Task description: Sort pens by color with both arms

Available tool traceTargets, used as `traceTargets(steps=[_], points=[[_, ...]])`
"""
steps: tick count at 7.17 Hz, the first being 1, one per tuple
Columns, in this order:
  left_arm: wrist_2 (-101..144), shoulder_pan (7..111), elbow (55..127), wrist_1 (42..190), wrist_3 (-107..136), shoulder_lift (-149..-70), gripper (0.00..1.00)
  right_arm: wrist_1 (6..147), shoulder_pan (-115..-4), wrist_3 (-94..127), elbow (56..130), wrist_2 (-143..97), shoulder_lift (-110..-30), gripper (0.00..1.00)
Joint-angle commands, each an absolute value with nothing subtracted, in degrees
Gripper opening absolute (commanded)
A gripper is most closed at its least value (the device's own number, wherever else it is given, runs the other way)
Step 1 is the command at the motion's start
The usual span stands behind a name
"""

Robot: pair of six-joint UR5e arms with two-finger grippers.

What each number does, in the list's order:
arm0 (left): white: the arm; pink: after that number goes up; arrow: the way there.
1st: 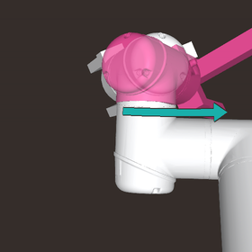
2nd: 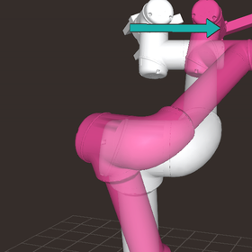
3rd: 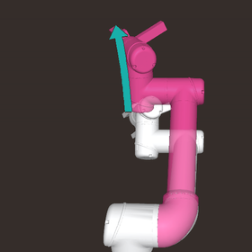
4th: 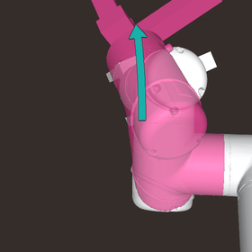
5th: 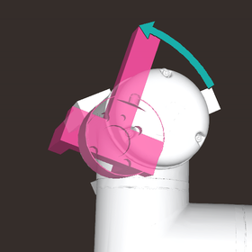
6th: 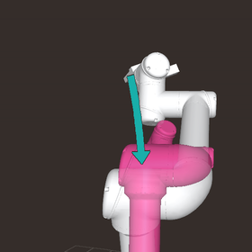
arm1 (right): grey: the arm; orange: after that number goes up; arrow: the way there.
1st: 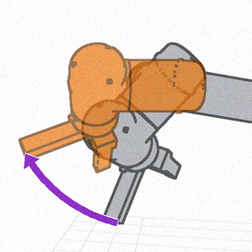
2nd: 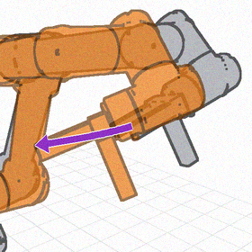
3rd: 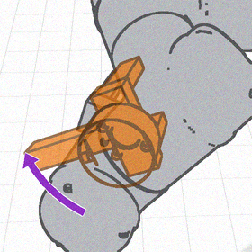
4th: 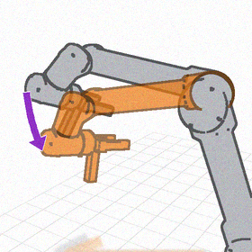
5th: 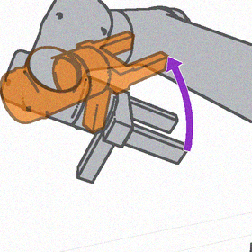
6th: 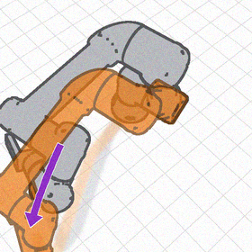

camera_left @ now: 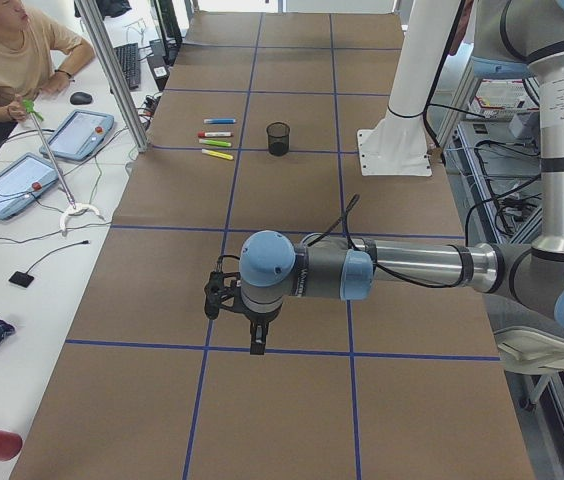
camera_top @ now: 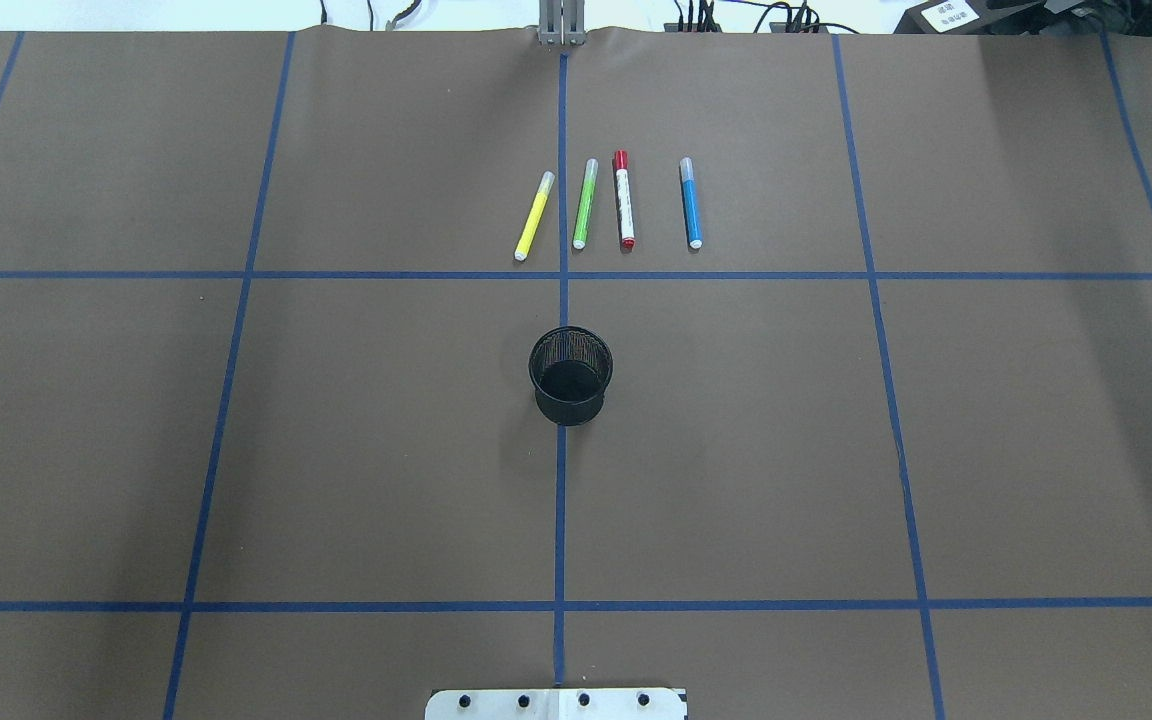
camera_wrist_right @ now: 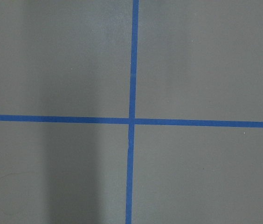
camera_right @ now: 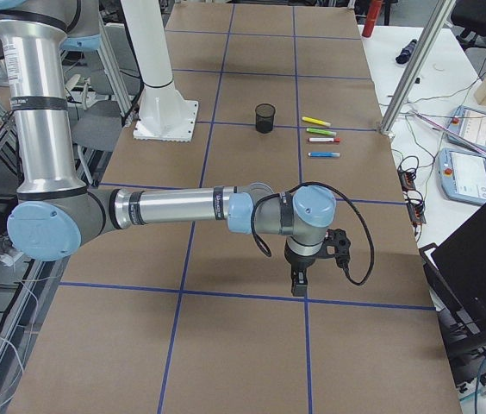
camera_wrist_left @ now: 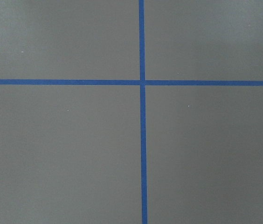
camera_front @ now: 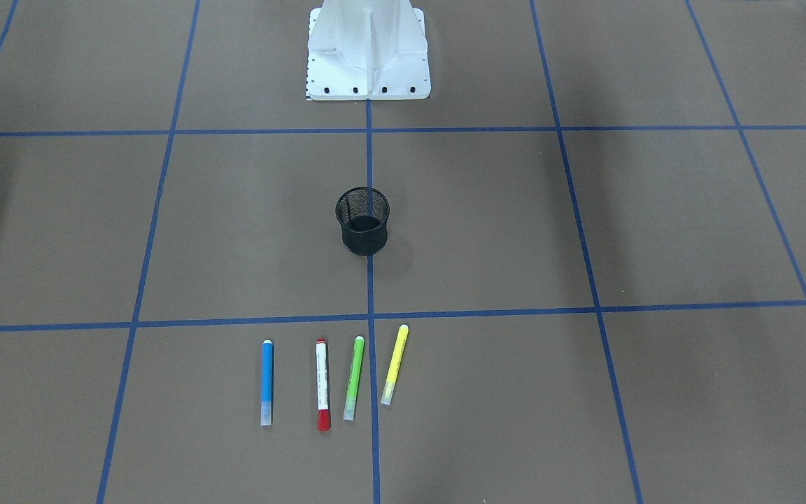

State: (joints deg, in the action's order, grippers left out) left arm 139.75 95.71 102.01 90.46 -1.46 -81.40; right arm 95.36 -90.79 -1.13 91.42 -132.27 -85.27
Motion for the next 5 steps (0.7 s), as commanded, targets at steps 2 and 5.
traceTargets(steps=[2, 5], points=[[139.57, 95.71, 101.87, 90.53, -1.49, -81.3, 0.99, 95.36, -90.7, -1.14, 91.32, -132.28, -85.69, 1.0], [139.39, 95.54, 101.78, 90.44, -1.32, -81.3, 0.99, 95.36, -90.62, -1.14, 91.41, -132.28, -85.78, 1.0]])
